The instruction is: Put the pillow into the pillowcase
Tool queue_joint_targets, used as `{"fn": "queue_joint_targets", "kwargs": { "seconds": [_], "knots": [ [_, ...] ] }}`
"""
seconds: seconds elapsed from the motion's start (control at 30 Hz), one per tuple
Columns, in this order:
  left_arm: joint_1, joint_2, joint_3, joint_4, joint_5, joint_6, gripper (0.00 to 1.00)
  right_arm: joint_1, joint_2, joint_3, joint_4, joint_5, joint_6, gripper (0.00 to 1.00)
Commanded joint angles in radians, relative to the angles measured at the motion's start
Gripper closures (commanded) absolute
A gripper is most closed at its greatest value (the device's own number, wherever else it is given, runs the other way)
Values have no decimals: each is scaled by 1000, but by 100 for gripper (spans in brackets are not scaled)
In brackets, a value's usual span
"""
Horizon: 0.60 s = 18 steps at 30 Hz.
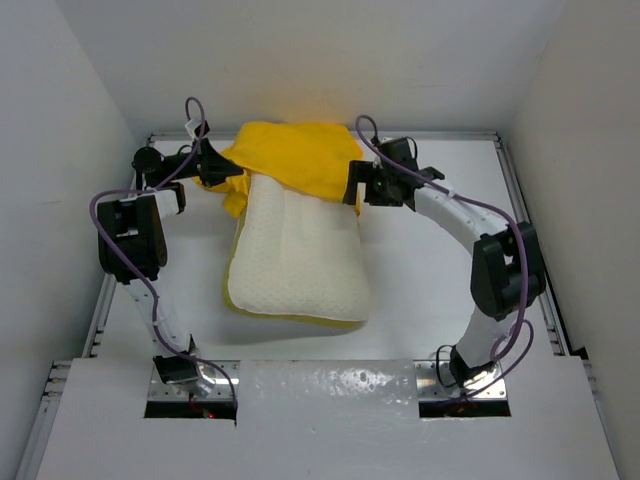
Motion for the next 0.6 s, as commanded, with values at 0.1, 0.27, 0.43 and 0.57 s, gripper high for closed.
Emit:
{"fn": "queue_joint_targets", "kwargs": {
  "seconds": [0.1,0.27,0.43,0.57],
  "knots": [
    [-3,2,25,592,106,1,100,45,9,118,-63,77,-74,1],
    [-3,26,55,591,106,-2,87,49,-26,66,-24,108,-79,1],
    [-3,58,71,592,106,0,68,50,-89,-25,9,135,-82,1],
    [5,69,71,592,108,9,32,27,-201,-159,139,214,-128,1]
  ]
}}
